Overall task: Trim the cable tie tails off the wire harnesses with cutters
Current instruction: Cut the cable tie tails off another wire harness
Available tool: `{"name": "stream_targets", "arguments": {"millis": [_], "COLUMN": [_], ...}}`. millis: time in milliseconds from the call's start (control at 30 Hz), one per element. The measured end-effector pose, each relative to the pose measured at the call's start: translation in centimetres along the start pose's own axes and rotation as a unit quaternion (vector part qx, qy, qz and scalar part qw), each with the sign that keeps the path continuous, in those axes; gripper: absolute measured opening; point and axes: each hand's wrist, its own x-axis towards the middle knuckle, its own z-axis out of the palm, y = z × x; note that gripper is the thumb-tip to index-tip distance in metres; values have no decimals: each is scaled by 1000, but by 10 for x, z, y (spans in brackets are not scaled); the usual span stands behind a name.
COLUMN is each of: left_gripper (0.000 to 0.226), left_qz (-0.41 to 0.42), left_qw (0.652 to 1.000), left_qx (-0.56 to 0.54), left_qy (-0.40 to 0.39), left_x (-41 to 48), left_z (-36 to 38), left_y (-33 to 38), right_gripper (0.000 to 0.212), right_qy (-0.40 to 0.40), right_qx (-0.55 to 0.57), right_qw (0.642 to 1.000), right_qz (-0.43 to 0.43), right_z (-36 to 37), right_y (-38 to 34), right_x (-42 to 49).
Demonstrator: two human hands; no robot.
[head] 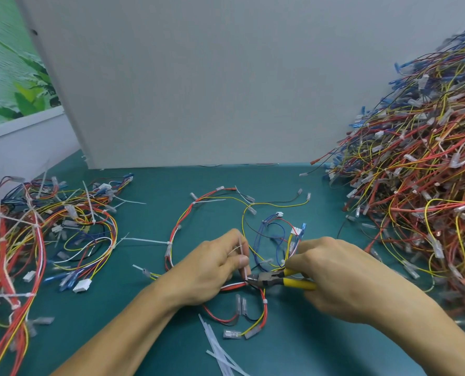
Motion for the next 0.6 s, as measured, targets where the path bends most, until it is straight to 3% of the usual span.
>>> {"name": "stream_targets", "arguments": {"millis": [600], "left_gripper": [10], "left_qz": [4], "left_qw": [998], "left_qx": [60], "left_qy": [13], "left_x": [0], "left_z": [1], "left_y": [-3], "right_gripper": [4], "right_qy": [-29], "right_qx": [-41], "right_qw": [999], "right_qz": [9], "right_z": [-2], "right_y": [-5], "right_x": [2]}}
